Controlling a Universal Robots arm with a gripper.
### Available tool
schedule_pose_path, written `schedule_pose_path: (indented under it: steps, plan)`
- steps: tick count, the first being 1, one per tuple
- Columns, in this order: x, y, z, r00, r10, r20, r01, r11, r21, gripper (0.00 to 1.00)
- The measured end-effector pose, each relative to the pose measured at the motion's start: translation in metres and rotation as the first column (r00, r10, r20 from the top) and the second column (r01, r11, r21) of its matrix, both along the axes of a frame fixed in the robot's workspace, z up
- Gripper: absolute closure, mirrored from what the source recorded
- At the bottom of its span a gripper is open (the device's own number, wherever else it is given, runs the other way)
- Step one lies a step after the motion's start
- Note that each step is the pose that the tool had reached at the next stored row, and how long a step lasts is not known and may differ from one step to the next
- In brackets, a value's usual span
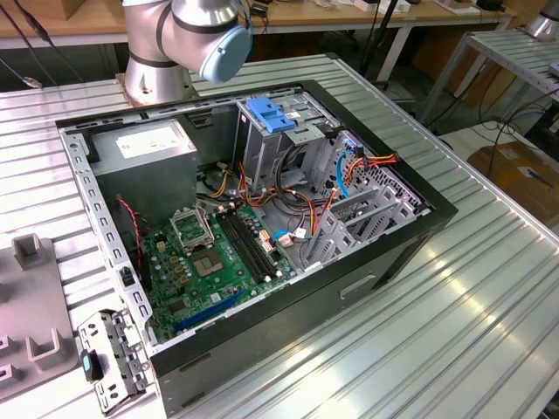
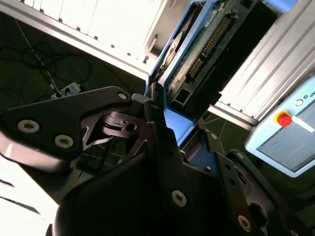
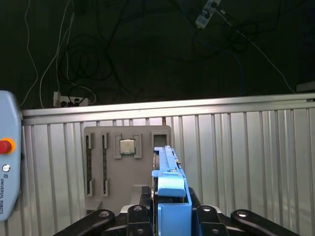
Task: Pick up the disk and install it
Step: 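Pick up the disk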
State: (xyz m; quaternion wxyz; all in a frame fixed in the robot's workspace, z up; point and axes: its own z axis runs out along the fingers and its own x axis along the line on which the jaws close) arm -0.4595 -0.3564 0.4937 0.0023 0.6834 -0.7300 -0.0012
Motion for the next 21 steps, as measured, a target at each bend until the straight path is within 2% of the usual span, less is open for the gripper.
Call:
schedule_pose_path:
  steps: [10, 11, 13, 21]
  plan:
    - [0.0376, 0.0000, -0.0001, 1.0000, 0.000, 0.0002, 0.000, 1.0000, 0.0001, 0.63]
    - [0.0423, 0.0000, 0.0000, 1.0000, 0.000, 0.0000, 0.000, 1.0000, 0.0000, 0.63]
    - [0.0568, 0.0000, 0.0000, 1.0000, 0.000, 0.0000, 0.000, 1.0000, 0.0000, 0.63]
    - [0.0921, -0.0001, 0.0000, 1.0000, 0.000, 0.0000, 0.000, 1.0000, 0.0000, 0.63]
